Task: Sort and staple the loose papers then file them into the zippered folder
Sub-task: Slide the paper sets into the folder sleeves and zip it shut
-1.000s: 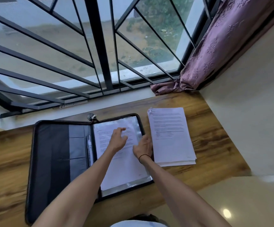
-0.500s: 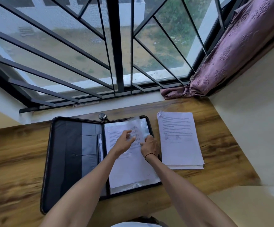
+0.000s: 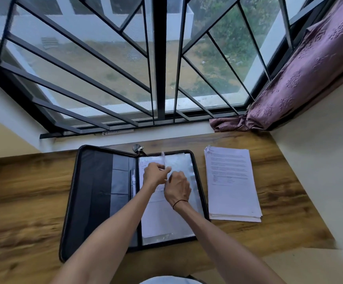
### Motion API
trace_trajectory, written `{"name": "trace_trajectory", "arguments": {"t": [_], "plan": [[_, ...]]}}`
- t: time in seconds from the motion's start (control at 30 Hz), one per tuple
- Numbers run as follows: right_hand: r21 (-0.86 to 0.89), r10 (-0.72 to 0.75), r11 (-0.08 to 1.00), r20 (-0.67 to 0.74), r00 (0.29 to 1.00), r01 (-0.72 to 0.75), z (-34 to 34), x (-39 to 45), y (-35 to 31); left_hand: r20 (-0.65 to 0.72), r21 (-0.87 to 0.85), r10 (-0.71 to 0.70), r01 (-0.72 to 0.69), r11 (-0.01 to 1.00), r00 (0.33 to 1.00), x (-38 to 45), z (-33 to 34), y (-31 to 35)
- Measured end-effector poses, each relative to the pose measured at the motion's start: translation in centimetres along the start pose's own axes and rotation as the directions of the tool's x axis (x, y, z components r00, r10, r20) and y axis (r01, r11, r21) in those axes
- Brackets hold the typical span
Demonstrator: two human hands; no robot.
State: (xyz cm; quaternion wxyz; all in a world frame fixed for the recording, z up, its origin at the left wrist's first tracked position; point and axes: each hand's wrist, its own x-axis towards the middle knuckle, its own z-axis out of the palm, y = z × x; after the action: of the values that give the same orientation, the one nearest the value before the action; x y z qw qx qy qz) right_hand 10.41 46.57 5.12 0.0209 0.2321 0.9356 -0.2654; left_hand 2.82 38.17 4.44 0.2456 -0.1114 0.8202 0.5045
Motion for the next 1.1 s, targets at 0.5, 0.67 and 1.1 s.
{"name": "trace_trajectory", "arguments": {"t": [0.5,0.67,1.1], "plan": [[0.389,-0.043,0.920,0.229,0.973,-0.051,5.8,1.0,0.0,-0.513,0.269,-0.118,0.289,0.919,0.850,-1.3,-15.9,-5.4],[0.220,-0.431,0.902,0.424,0.797,0.371,8.3,-1.5,-3.3,-0.589,0.273,-0.057,0.265,0.925,0.806,-1.8,-17.9,-6.6],[0.160,-0.468,0.881,0.429,0.773,0.445,9.4,-0.8,-4.9,0.090,0.634,0.285,-0.275,0.723,0.954,-0.8,-10.6,-7.4]]}}
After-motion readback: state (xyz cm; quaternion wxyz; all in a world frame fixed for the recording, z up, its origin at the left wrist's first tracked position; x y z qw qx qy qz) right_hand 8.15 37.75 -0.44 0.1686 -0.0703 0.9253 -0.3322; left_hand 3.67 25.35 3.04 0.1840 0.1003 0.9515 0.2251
